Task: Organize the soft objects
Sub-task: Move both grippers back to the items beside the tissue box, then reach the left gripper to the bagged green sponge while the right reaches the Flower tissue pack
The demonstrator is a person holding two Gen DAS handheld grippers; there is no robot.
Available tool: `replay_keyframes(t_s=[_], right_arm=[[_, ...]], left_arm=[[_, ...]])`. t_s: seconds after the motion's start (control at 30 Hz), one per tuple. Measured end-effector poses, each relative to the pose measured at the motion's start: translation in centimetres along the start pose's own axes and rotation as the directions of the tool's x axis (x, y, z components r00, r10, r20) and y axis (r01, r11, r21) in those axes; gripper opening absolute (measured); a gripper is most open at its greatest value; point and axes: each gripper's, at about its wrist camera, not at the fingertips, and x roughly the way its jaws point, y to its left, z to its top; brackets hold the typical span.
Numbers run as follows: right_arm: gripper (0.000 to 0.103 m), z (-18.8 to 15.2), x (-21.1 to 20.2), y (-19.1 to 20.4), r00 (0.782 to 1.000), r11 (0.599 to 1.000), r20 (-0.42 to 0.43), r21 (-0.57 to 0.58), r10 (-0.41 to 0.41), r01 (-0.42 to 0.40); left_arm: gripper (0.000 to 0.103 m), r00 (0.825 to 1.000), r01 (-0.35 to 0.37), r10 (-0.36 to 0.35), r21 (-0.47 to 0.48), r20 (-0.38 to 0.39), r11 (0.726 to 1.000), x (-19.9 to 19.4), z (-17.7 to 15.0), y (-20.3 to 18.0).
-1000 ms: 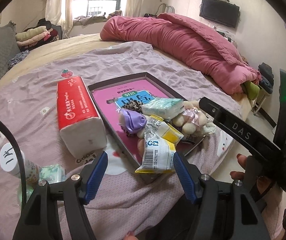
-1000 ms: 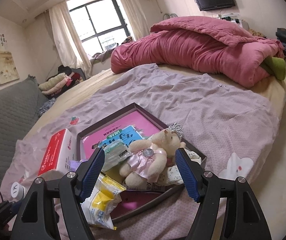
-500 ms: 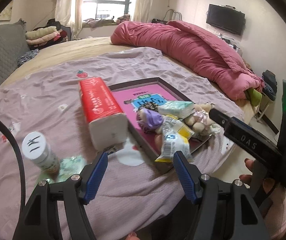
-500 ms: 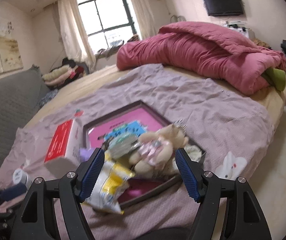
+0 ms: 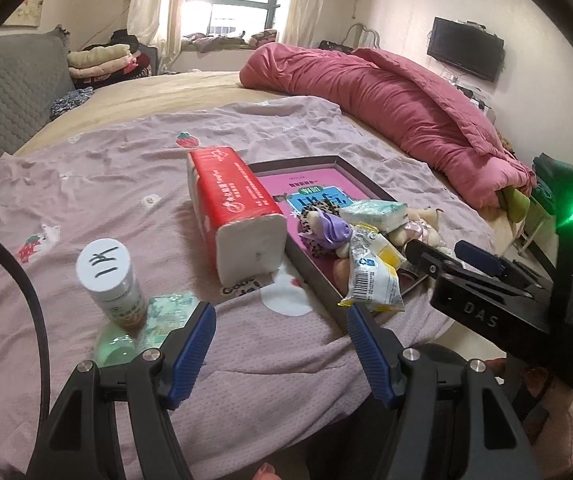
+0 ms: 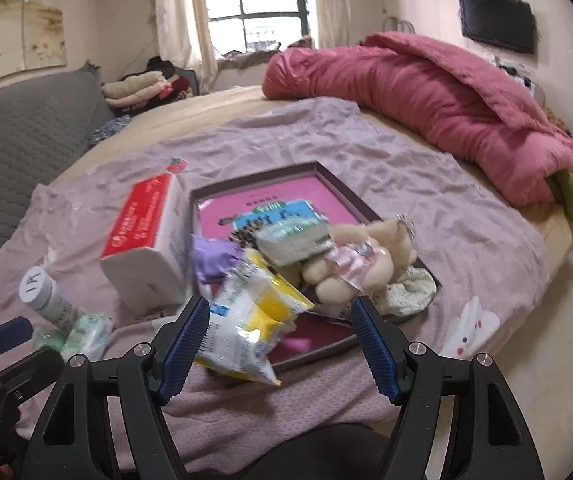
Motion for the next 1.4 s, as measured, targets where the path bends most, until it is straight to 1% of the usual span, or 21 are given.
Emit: replay_keyframes(t_s=[0.1, 0.17, 0.23, 0.33, 0.4, 0.5, 0.6, 0.7, 0.8, 0.87, 0.93, 1.03, 1.27, 1.4], right_arm=[[0.074, 0.4, -1.4, 1.3, 0.999, 0.999, 0.038, -0.029, 0.023, -0.022], [0.074, 0.7, -2.3, 2.2, 0.998, 0.998, 0.067, -0.060, 0.022, -0.018], [0.074, 1.0, -3.7, 3.5, 0.993, 0.994, 0.114, -0.109, 0.021, -0.009], [0.074, 1.8, -5.6, 5.3, 0.984, 0.988, 0.169, -0.152, 0.051, -0.025], [0.074, 2.1, -6.4, 6.2, 0.979, 0.984, 0.186, -0.172, 0.078, -0.046], [0.074, 2.3, -6.6, 7.8, 0.976, 0.976, 0.171, -0.193, 0.132, -0.098], [0.074, 2.1, -5.9, 9.5, 0.974, 0.964, 0.112, -0.203, 0.195, -0.170], [0.074, 1.5, -5.1, 11.1, 0.972, 0.954, 0.068, -0.218, 0.226, -0.206], [0.074, 0.6, -4.6, 13.0, 0.970, 0.939, 0.035, -0.262, 0.242, -0.225], [0.074, 0.1, -4.3, 13.9, 0.968, 0.931, 0.015, -0.278, 0.251, -0.237], [0.074, -0.6, -3.9, 14.5, 0.965, 0.922, -0.007, -0.291, 0.263, -0.254], [0.074, -1.3, -3.2, 14.9, 0.965, 0.917, -0.030, -0.306, 0.261, -0.258], [0.074, -2.2, -1.3, 14.8, 0.963, 0.920, -0.081, -0.285, 0.256, -0.268], [0.074, -2.7, -0.2, 15.0, 0.962, 0.919, -0.106, -0.284, 0.253, -0.273]], left_arm=[[0.068, 1.000, -0.006, 0.006, -0.016, 0.007, 1.000, -0.6, 0.0, 0.7], [0.068, 1.000, -0.012, 0.013, -0.027, 0.014, 1.000, -1.1, -0.1, 1.3], [0.068, 1.000, -0.018, 0.019, -0.035, 0.019, 0.999, -1.5, -0.2, 1.9], [0.068, 0.999, -0.035, 0.036, -0.051, 0.018, 0.998, -2.0, -0.5, 2.9], [0.068, 0.999, -0.047, 0.048, -0.066, 0.015, 0.997, -2.3, -0.8, 3.9], [0.068, 0.997, -0.077, 0.078, -0.083, 0.005, 0.994, -3.0, -1.3, 5.5], [0.068, 0.994, -0.112, 0.113, -0.106, 0.002, 0.988, -3.9, -2.2, 7.5], [0.068, 0.989, -0.149, 0.149, -0.131, -0.010, 0.980, -4.3, -3.1, 9.5], [0.068, 0.982, -0.186, 0.184, -0.149, -0.030, 0.971, -4.0, -3.7, 11.1], [0.068, 0.982, -0.189, 0.184, -0.186, -0.046, 0.964, -3.7, -4.2, 12.5], [0.068, 0.981, -0.192, 0.185, -0.206, -0.054, 0.960, -3.5, -4.6, 13.3], [0.068, 0.981, -0.192, 0.180, -0.228, -0.071, 0.955, -2.9, -5.1, 14.3], [0.068, 0.982, -0.177, 0.156, -0.236, -0.108, 0.956, -0.6, -6.0, 14.7], [0.068, 0.986, -0.155, 0.132, -0.262, -0.103, 0.952, 0.7, -5.9, 15.1]])
